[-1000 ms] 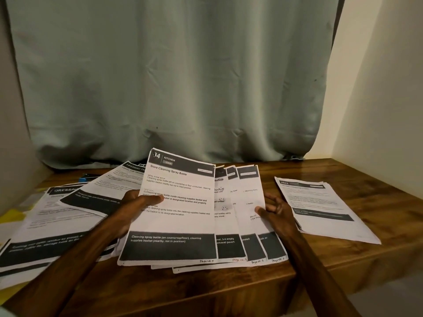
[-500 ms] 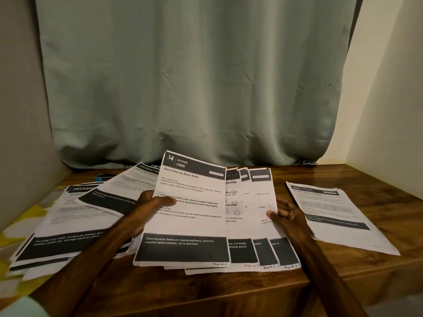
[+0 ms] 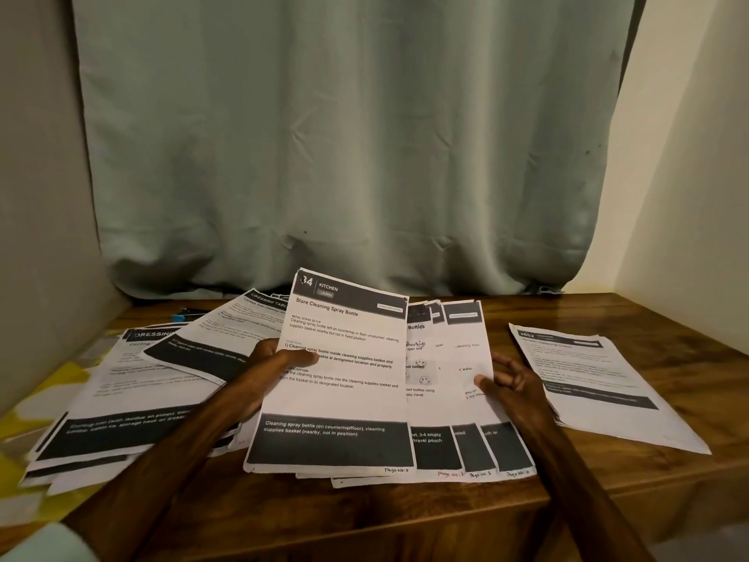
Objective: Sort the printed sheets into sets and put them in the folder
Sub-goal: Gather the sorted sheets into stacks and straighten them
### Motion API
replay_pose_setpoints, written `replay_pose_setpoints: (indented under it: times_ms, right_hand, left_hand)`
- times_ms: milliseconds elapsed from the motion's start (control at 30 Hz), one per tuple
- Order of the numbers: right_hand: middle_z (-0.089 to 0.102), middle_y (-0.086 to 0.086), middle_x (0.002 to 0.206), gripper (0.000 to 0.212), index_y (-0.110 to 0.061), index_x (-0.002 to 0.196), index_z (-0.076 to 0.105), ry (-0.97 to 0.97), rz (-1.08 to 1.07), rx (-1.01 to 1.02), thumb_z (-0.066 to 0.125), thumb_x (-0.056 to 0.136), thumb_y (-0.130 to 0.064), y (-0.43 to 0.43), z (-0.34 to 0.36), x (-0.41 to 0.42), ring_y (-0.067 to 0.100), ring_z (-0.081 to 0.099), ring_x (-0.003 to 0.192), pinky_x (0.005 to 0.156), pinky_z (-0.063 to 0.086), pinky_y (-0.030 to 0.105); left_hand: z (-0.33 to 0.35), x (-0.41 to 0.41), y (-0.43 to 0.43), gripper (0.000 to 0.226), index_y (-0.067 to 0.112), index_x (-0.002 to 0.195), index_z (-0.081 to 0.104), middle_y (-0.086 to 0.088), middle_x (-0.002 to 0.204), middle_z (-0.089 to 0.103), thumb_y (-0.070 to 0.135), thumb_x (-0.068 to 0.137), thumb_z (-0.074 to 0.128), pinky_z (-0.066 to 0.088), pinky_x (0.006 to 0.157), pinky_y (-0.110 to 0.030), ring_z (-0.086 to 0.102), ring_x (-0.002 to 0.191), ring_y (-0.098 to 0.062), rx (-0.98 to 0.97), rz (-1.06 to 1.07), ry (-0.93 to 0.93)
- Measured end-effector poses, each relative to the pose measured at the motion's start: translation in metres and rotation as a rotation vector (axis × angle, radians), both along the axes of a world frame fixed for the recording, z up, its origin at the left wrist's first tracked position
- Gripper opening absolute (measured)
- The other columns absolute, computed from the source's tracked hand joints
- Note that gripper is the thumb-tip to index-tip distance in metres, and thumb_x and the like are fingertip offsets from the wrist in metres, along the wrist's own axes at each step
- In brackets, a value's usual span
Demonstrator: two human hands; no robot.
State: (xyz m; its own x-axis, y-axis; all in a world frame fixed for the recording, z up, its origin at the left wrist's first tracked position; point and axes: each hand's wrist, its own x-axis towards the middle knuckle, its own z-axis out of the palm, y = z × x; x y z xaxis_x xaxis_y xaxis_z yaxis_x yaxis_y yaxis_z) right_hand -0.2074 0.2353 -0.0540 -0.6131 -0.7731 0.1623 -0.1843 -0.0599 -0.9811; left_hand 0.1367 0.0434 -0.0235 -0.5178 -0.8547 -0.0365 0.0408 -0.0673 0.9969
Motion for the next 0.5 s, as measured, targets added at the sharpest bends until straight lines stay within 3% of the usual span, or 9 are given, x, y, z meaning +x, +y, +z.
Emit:
replay_pose_setpoints:
  times_ms: [100, 267, 500]
  right_hand:
    - [0.078, -0.011, 0.089, 0.053, -0.011, 0.134, 0.058, -0.019, 0.002, 0.0, 0.077, 0.085, -0.002, -0.002, -0.002, -0.0014, 0.017, 0.077, 0.077, 0.056, 0.06, 0.027]
    - [0.074, 0.007, 0.107, 0.05, -0.011, 0.132, 0.058, -0.041, 0.005, -0.022, 0.075, 0.086, 0.001, -0.0022, 0.0, 0.0003, 0.013, 0.077, 0.074, 0.055, 0.059, 0.024]
    - [0.075, 0.009, 0.109, 0.05, -0.008, 0.132, 0.059, -0.039, -0.006, -0.007, 0.076, 0.086, -0.001, -0.0025, -0.0032, -0.0038, 0.014, 0.077, 0.076, 0.057, 0.06, 0.026]
  left_hand:
    - [-0.0016, 0.0003, -0.0015, 0.043, 0.004, 0.127, 0.061, -0.014, 0.115, 0.075, 0.004, 0.086, 0.074, 0.055, 0.096, -0.054, 0.073, 0.103, -0.036, 0.0, -0.008, -0.003]
    - [-0.0012, 0.0008, -0.0007, 0.038, 0.004, 0.125, 0.063, -0.015, 0.115, 0.075, 0.003, 0.088, 0.072, 0.055, 0.095, -0.053, 0.073, 0.103, -0.036, -0.016, -0.024, 0.0]
    - [-0.0025, 0.0001, -0.0029, 0.038, 0.006, 0.124, 0.064, -0.014, 0.115, 0.075, 0.002, 0.087, 0.072, 0.056, 0.09, -0.049, 0.074, 0.102, -0.035, -0.015, 0.005, 0.005]
